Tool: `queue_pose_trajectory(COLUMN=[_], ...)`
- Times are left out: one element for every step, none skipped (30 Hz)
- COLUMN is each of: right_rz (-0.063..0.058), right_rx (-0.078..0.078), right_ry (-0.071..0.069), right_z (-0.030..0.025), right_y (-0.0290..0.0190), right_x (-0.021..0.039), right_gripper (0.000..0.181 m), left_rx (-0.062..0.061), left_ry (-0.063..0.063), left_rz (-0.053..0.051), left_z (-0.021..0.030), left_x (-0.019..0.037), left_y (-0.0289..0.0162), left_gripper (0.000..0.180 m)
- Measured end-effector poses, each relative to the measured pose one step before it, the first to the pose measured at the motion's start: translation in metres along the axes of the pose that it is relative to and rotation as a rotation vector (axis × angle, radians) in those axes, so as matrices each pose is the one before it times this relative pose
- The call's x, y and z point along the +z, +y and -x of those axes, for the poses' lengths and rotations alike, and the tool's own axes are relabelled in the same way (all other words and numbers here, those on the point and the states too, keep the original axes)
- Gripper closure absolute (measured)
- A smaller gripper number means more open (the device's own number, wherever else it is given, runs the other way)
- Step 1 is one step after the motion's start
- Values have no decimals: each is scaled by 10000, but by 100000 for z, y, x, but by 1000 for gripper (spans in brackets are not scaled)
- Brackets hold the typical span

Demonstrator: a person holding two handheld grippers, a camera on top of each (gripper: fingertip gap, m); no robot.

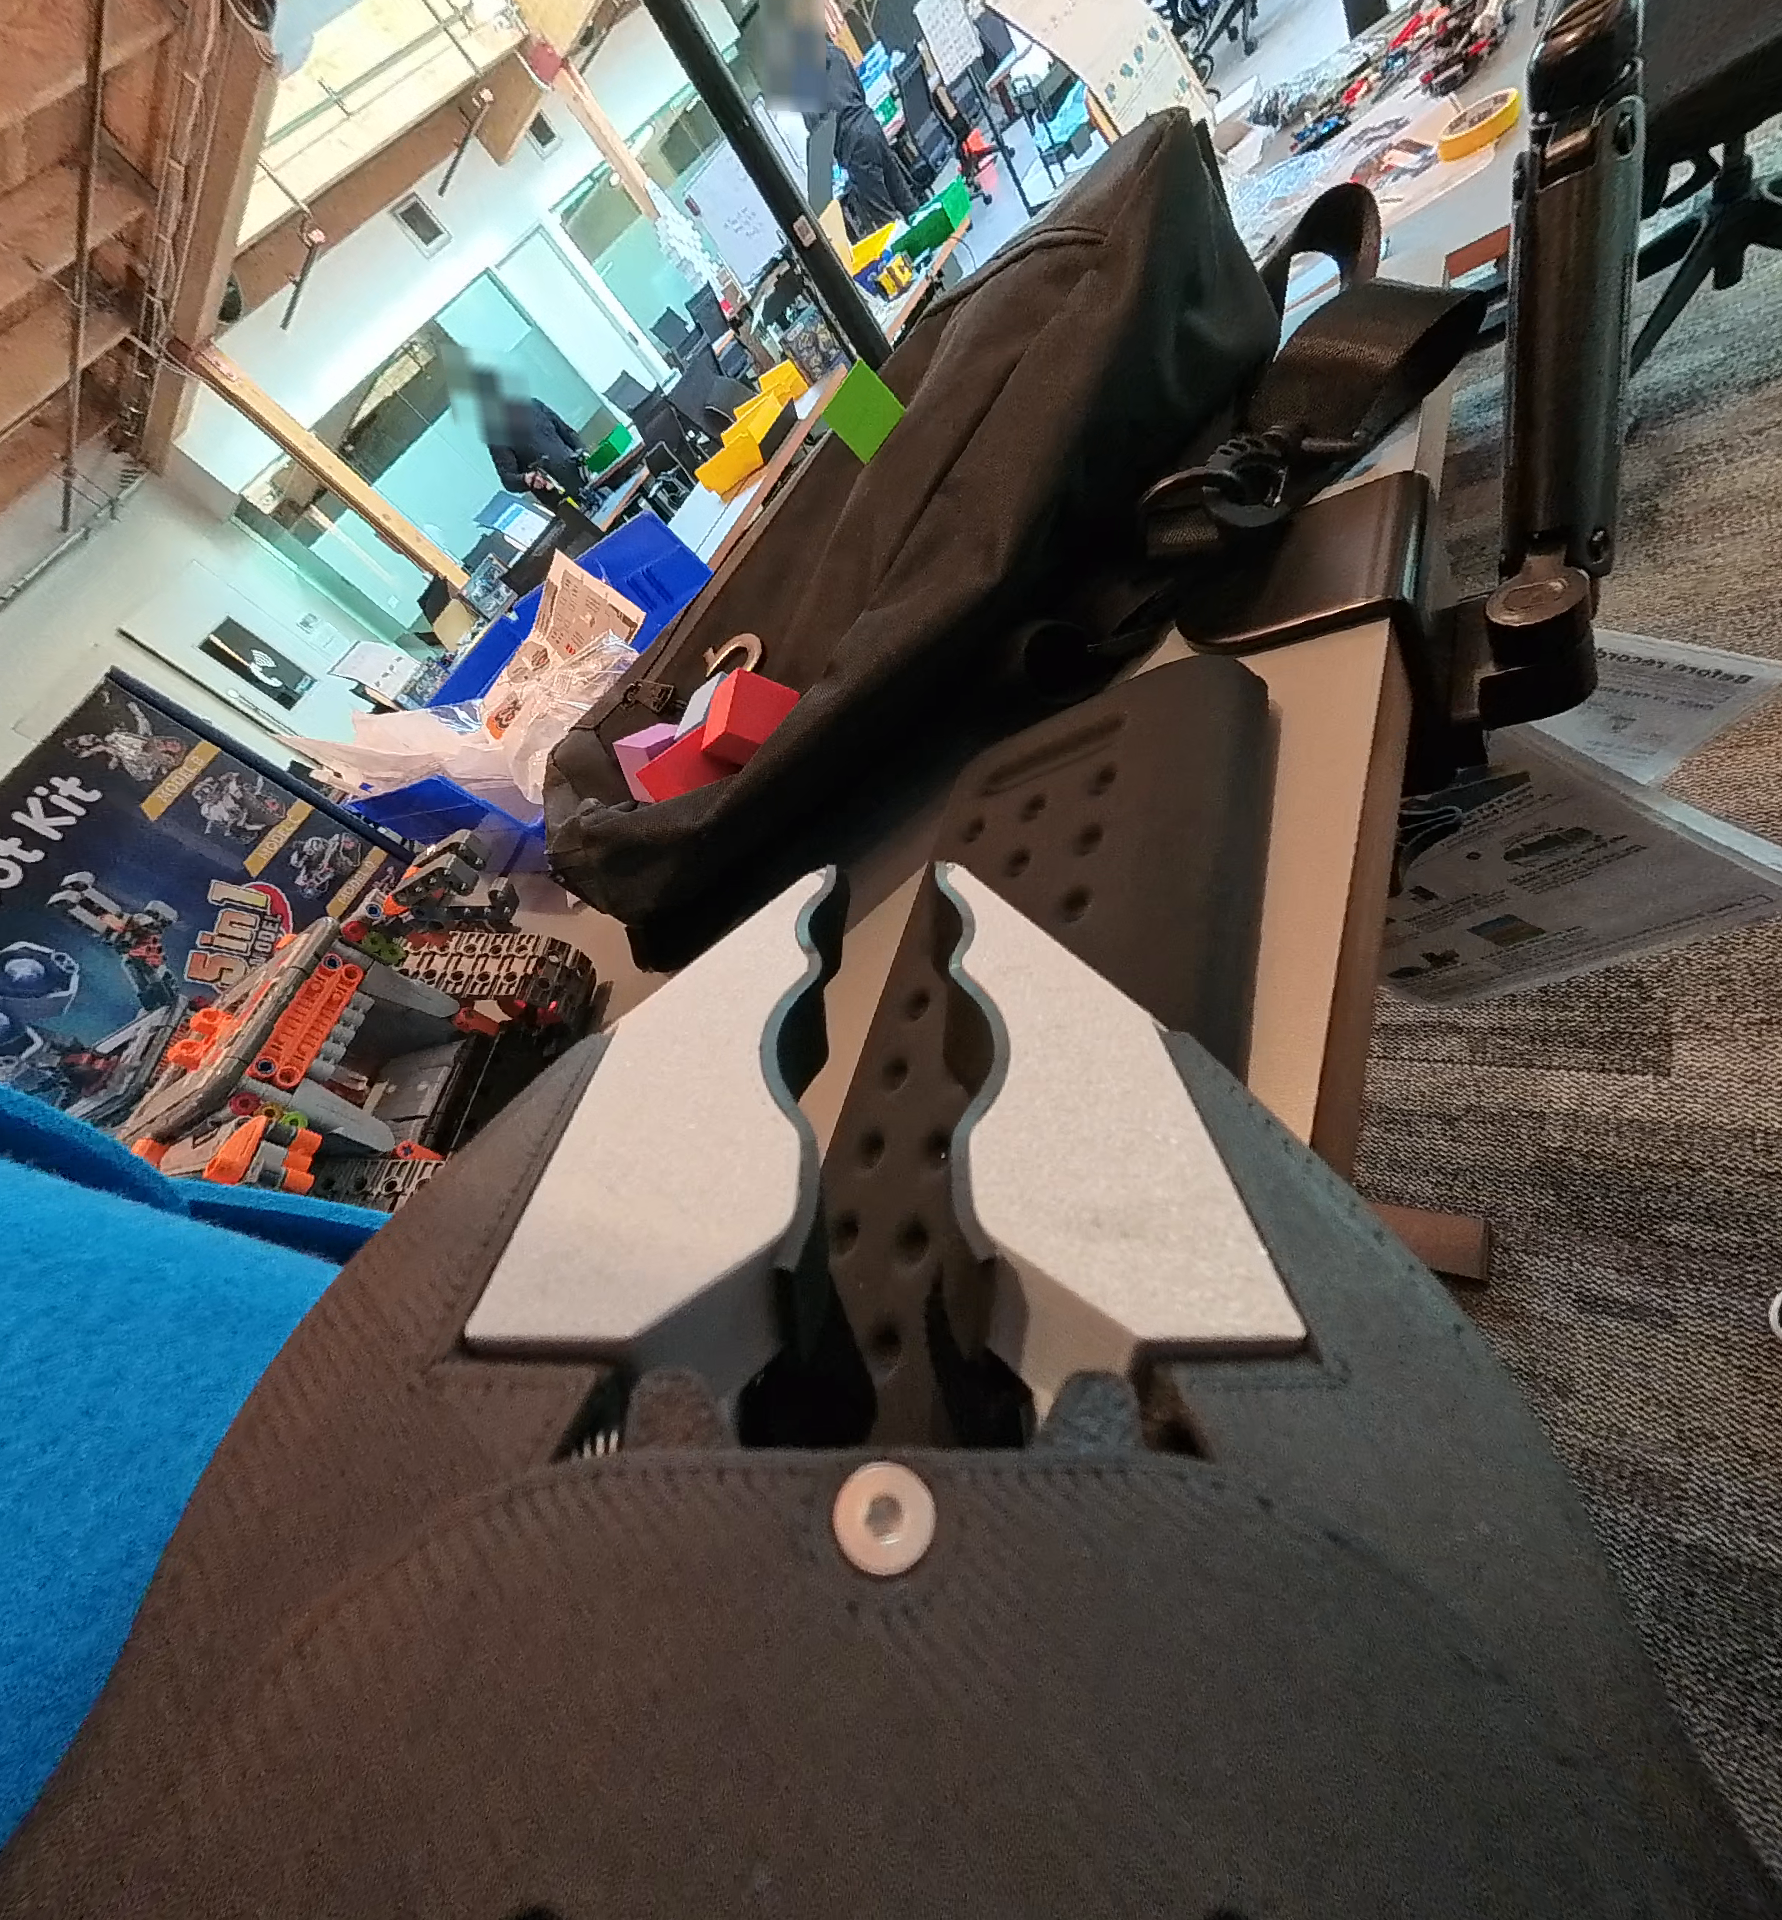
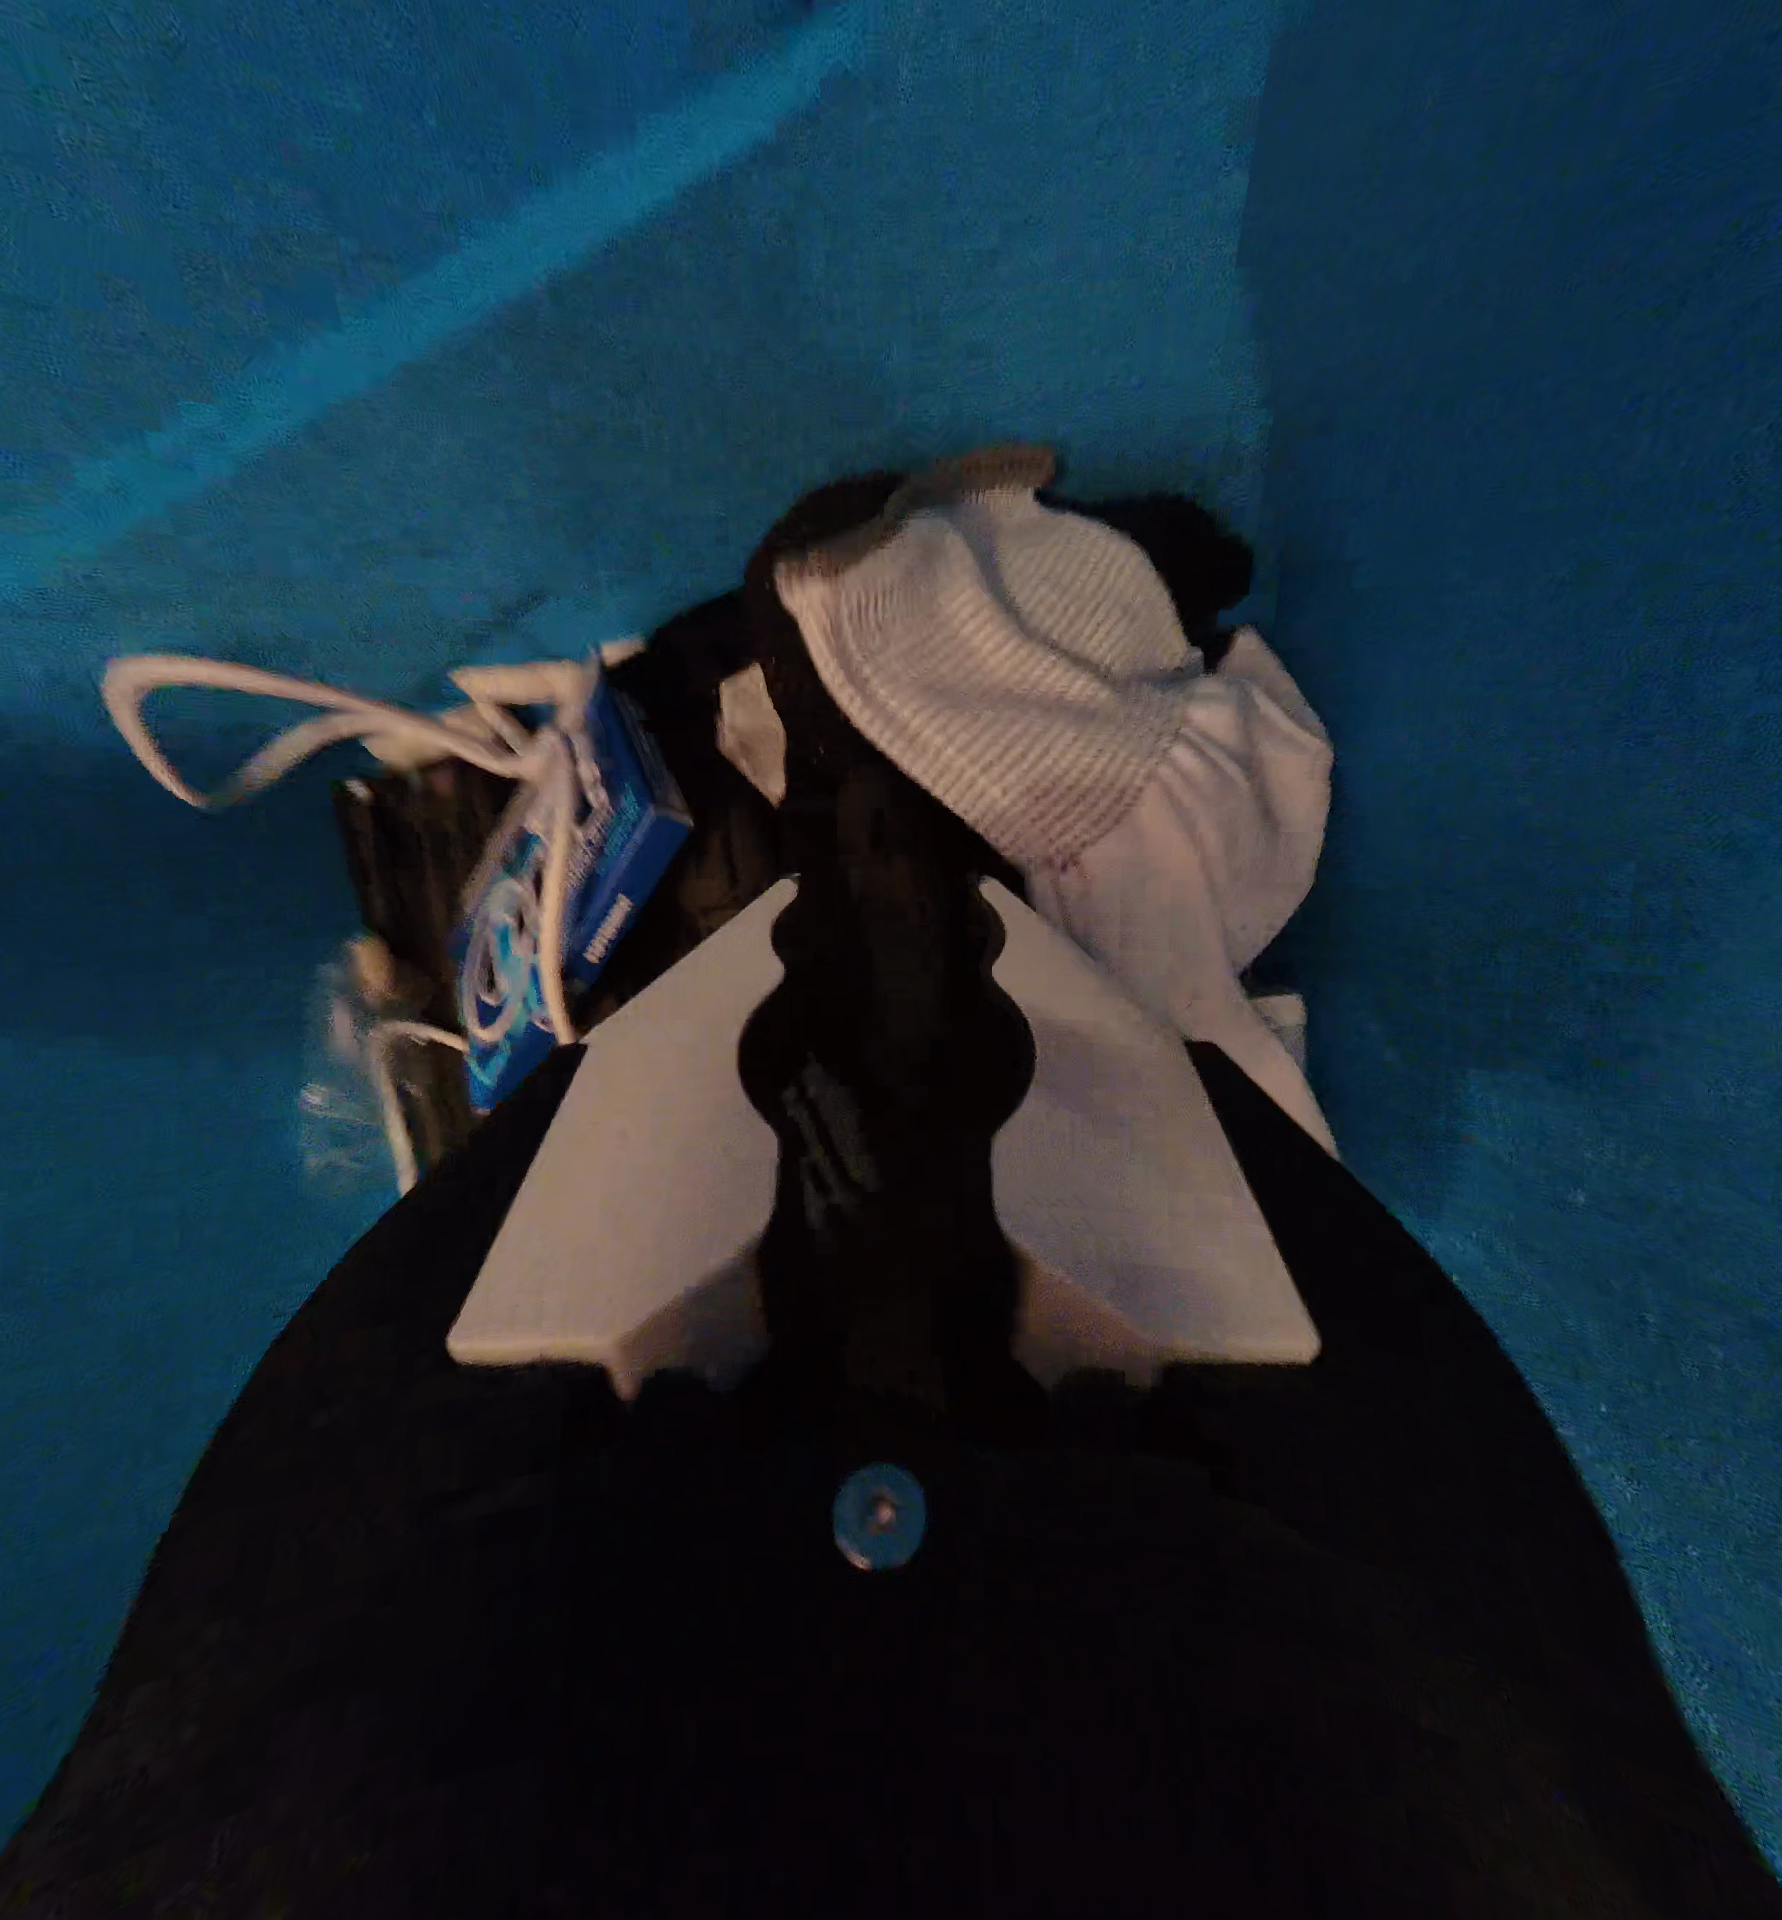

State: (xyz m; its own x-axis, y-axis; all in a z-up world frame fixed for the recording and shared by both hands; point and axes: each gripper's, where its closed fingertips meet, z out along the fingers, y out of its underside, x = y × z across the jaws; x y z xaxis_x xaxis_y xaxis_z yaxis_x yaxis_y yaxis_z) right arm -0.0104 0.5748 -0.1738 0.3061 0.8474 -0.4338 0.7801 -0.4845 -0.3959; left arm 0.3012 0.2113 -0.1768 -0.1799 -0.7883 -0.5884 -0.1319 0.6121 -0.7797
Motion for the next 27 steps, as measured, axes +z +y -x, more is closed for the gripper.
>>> queue_pose_trajectory(right_rz=[-368,17,369,299,134,67,97,85,81,139,114,-39,-84,7,35,-61,-125,-123,-226,-365,-411,-377,-356,-301,-279,-346,-277], right_rx=[338,57,-43,-128,-170,-220,-247,-145,-100,-195,-136,-65,-131,-114,-75,-145,-94,-43,-147,-113,-34,-83,-126,-69,5,-3,20], right_ry=[-231,55,114,115,77,108,362,401,197,175,99,-16,20,-9,-84,-50,34,59,205,197,145,208,194,117,213,195,43], right_z=[-49,-297,-241,-25,233,251,-161,-284,-26,-74,-58,91,100,186,360,430,405,407,286,303,297,184,176,211,0,-32,129], right_y=[-608,23,570,432,115,-60,-58,-87,-64,47,5,-218,-233,-78,2,-59,-75,-30,-145,-346,-465,-484,-495,-432,-395,-496,-408], right_x=[-450,-128,253,459,508,470,406,304,235,109,-156,-510,-823,-1023,-1149,-1284,-1361,-1403,-1500,-1589,-1620,-1630,-1585,-1484,-1402,-1294,-1082], right_gripper=[158,159,158,155,152,154,159,166,171,174,176,176,177,177,177,177,178,178,178,178,178,178,178,178,178,178,178], left_rx=[-7,-8,-5,-4,0,-1,6,10,0,-7,2,11,-1,-14,-3,7,-2,-3,-2,1,10,21,31,32,16,6,11], left_ry=[5,4,4,5,7,2,-6,-6,-3,-8,-13,-15,-13,-15,-8,-3,7,15,2,-2,2,-1,-1,-16,-3,0,-9], left_rz=[-13,-10,-11,-8,-9,-1,4,11,13,-1,-16,-20,-10,-5,-10,-5,13,20,12,18,31,41,43,35,32,21,3], left_z=[-2,1,15,-6,-12,-9,0,6,3,12,8,10,28,39,17,-14,3,-15,8,9,-15,-21,-24,-5,-8,-3,0], left_x=[-13,-6,-18,-14,-3,3,10,15,12,-9,-16,-12,-15,-11,-25,-3,19,25,10,16,33,48,69,47,43,27,11], left_y=[-17,-14,-16,-3,-12,6,6,14,23,5,-10,-23,-13,5,-12,-10,21,23,21,22,40,48,49,54,47,25,-2], left_gripper=[166,166,166,166,166,166,166,166,166,166,166,166,166,166,166,166,166,166,166,166,166,165,165,165,165,165,165])
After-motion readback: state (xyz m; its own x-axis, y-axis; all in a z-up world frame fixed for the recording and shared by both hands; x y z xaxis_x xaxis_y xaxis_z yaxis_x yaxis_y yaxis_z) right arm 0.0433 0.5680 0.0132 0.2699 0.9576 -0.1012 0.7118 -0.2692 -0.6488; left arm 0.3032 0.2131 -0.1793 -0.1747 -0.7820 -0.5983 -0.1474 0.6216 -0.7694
